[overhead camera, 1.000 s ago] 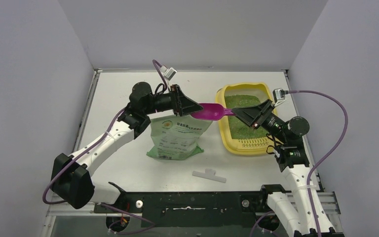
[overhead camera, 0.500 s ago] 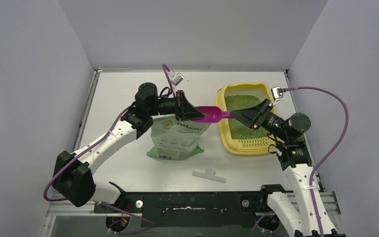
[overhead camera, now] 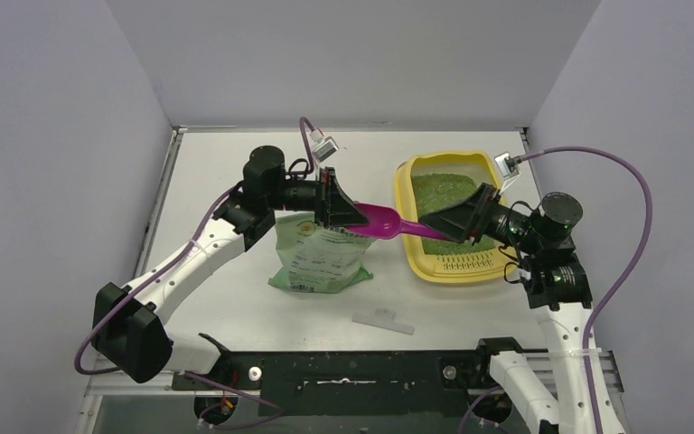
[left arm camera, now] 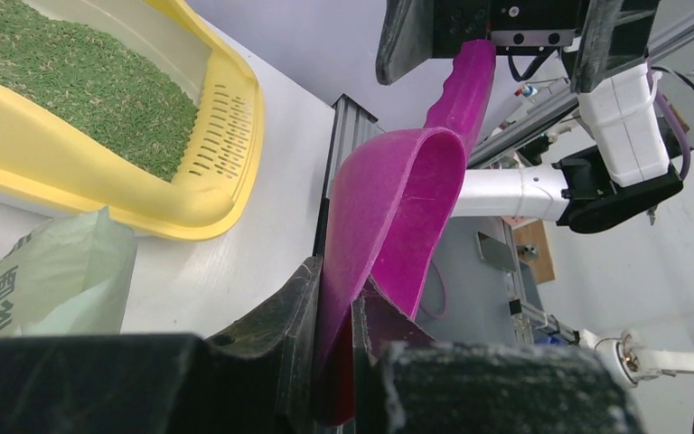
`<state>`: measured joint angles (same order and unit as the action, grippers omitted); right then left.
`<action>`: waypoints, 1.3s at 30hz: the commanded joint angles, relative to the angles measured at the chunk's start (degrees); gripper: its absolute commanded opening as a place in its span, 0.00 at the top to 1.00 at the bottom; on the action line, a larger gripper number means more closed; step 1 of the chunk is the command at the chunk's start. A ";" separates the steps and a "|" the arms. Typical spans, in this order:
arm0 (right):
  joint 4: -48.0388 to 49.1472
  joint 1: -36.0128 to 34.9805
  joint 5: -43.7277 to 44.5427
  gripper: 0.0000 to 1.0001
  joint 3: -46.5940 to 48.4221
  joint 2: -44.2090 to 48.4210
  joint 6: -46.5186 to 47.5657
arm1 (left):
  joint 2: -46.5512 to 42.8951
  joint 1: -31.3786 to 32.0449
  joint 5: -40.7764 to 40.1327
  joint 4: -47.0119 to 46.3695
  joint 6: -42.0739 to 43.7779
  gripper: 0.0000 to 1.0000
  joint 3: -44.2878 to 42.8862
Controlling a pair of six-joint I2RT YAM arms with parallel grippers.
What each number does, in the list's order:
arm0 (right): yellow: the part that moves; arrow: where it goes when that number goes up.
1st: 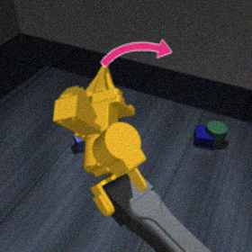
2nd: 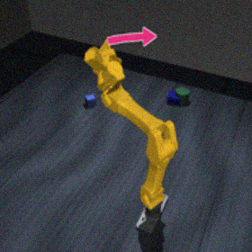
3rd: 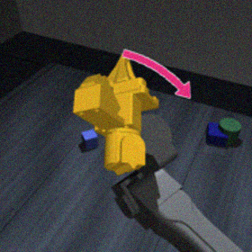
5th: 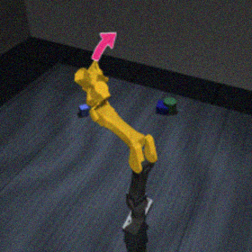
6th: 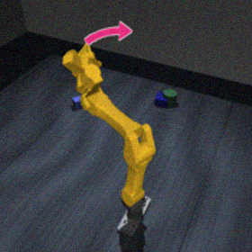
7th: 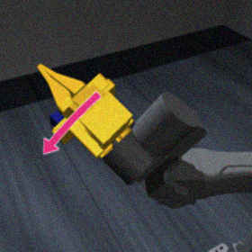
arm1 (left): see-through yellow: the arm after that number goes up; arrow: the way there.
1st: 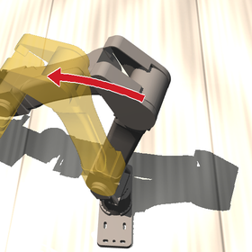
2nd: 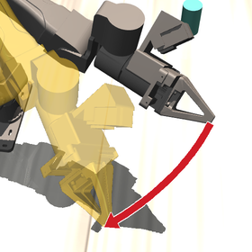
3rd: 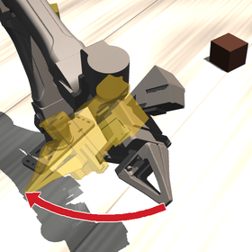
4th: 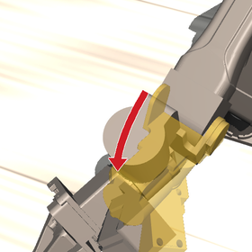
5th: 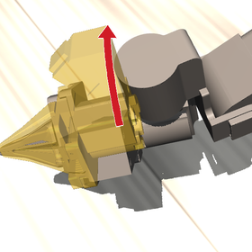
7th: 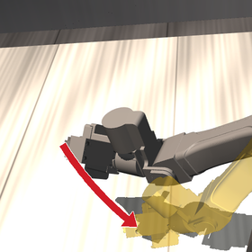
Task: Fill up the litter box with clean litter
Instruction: Adjust the spatula.
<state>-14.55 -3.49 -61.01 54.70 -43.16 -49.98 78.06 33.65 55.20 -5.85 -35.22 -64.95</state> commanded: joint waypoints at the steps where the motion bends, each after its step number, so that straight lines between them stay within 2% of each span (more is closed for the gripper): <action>1: 4.71 -0.51 -3.85 0.00 -0.29 0.79 -1.03 | -1.85 -0.34 1.02 -0.11 1.10 1.00 -3.41; 3: 4.70 -0.52 -4.08 0.04 -0.64 1.42 -1.19 | -1.81 -0.34 0.26 -1.07 0.32 1.00 -3.08; 12: 11.83 -1.18 -3.94 0.40 -5.47 2.58 -7.13 | -2.41 -0.26 -3.23 -6.99 -4.05 1.00 -0.11; 16: 12.87 -1.68 -3.78 0.47 -5.39 2.14 -7.23 | -1.75 -0.25 -1.39 -5.95 -3.65 1.00 -0.77; 23: 12.67 -1.86 -3.88 0.49 -5.04 1.16 -6.63 | -1.89 -0.25 -0.02 1.56 1.86 1.00 -2.89; 27: 12.70 -2.20 -4.47 0.62 -4.87 0.72 -6.62 | -2.03 -0.25 -1.35 1.45 1.83 1.00 -2.82; 33: 11.88 -3.04 -4.45 0.74 -5.24 0.80 -6.27 | -1.57 -0.32 -1.50 1.34 1.99 1.00 -3.11; 35: 11.62 -3.20 -4.55 0.81 -5.39 0.81 -6.08 | -1.23 -0.34 -1.26 1.82 2.28 1.00 -3.38; 39: 5.56 -3.28 -2.37 0.93 -3.52 0.71 -1.80 | -0.76 -0.54 -1.69 3.71 3.41 0.99 -4.20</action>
<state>-6.57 -5.72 -63.92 48.80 -42.78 -55.55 77.45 32.88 54.30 -4.14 -34.79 -65.71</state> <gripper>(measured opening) 0.291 0.092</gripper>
